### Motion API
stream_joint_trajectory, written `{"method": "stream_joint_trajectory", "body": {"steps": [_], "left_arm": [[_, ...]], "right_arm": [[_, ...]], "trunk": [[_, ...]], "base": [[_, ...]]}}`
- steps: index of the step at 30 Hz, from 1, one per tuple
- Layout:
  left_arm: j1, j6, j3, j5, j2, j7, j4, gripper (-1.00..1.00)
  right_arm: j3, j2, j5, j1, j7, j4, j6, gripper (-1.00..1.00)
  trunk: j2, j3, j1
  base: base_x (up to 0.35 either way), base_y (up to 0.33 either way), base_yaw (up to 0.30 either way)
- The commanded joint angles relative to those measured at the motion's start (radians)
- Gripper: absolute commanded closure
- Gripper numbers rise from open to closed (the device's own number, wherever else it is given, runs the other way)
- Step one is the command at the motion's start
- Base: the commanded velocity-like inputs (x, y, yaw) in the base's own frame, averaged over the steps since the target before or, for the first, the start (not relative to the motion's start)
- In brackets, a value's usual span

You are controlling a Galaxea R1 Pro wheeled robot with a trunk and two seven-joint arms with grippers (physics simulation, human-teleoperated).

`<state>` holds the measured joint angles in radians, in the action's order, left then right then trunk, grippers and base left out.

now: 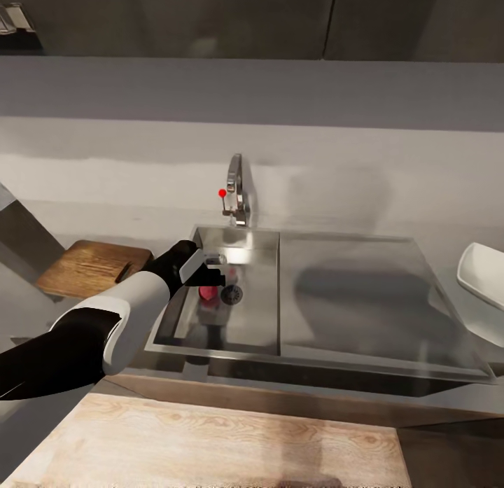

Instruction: In the kitchen, take the Vidalia onion out of the sink, dice it on the chopping board with the paring knife, put the diced onion into the bowl on the countertop, then place both the paring knife and the chopping board into the sink.

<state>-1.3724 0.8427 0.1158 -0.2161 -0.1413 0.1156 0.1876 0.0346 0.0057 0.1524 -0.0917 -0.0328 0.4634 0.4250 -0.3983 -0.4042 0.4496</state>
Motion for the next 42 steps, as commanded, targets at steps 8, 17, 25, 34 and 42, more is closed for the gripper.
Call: {"method": "stream_joint_trajectory", "body": {"steps": [8,17,25,34,42], "left_arm": [[-0.001,0.004,0.007,-0.011,0.000,0.007,0.001,-1.00],[-0.001,0.004,0.007,-0.011,0.000,0.007,0.001,-1.00],[0.000,0.004,0.007,-0.011,0.000,0.007,0.001,-1.00],[0.000,0.004,0.007,-0.011,0.000,0.007,0.002,-1.00],[0.000,0.004,0.007,-0.011,0.000,0.007,0.002,-1.00]], "right_arm": [[0.004,0.000,0.004,0.000,-0.004,0.000,0.003,-1.00],[0.004,0.000,0.004,0.000,-0.004,0.000,0.003,-1.00],[0.001,-0.002,0.005,0.000,-0.010,-0.001,0.005,-1.00],[0.001,-0.007,0.005,0.000,-0.014,-0.003,0.005,-1.00],[0.001,-0.008,0.006,0.000,-0.013,-0.003,0.004,-1.00]], "trunk": [[-0.002,-0.014,0.000],[-0.002,-0.029,0.000],[-0.002,-0.033,0.000],[-0.002,-0.034,0.000],[-0.002,-0.034,0.000]], "base": [[0.000,0.000,0.000],[0.000,0.000,0.000],[0.000,0.000,0.000],[0.000,0.000,0.000],[0.000,0.000,0.000]]}}
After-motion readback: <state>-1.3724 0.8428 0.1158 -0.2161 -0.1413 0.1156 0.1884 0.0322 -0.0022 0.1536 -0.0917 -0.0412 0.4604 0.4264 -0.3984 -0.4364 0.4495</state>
